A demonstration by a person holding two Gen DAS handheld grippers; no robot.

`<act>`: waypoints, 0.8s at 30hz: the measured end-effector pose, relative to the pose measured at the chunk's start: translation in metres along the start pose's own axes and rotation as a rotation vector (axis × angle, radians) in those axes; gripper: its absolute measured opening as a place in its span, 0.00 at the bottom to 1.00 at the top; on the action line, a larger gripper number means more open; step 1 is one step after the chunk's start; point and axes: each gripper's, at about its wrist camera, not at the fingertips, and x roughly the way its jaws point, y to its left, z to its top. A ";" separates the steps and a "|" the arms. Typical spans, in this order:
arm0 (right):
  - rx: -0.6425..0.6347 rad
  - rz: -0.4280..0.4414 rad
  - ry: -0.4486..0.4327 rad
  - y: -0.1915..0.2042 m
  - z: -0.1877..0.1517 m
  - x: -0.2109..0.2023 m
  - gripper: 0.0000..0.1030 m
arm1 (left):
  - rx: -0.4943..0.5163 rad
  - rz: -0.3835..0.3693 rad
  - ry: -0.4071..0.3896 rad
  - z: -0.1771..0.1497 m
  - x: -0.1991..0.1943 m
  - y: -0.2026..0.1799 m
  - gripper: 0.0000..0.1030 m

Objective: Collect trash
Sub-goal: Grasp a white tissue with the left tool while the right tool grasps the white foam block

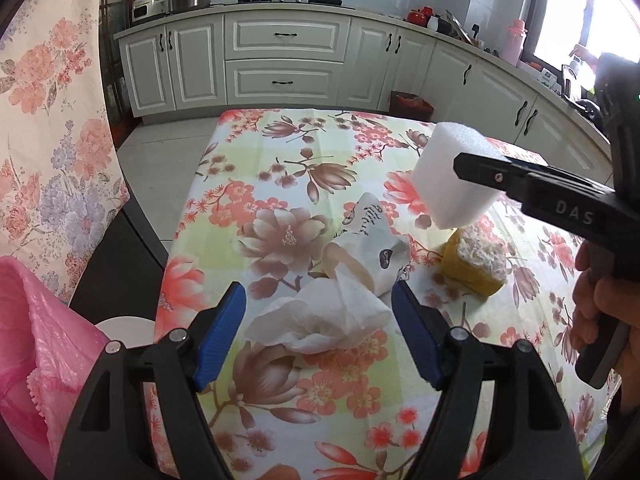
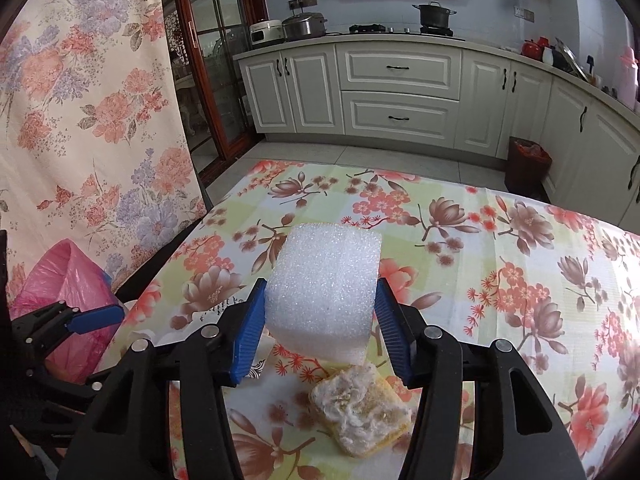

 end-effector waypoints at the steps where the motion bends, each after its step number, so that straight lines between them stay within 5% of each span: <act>1: 0.000 0.001 -0.005 0.000 0.000 -0.004 0.50 | -0.001 0.000 0.007 -0.001 0.004 0.000 0.72; 10: 0.010 0.000 -0.030 -0.004 -0.006 -0.025 0.50 | 0.013 -0.006 0.048 -0.007 0.023 -0.002 0.71; 15: 0.019 0.003 -0.031 -0.004 -0.014 -0.031 0.50 | 0.026 -0.005 0.078 -0.010 0.029 -0.005 0.38; 20: 0.027 -0.002 -0.020 -0.004 -0.024 -0.032 0.50 | 0.028 -0.006 0.075 -0.015 0.021 -0.003 0.24; 24: 0.027 -0.001 -0.013 -0.001 -0.031 -0.033 0.50 | 0.023 -0.009 0.064 -0.018 0.012 -0.002 0.23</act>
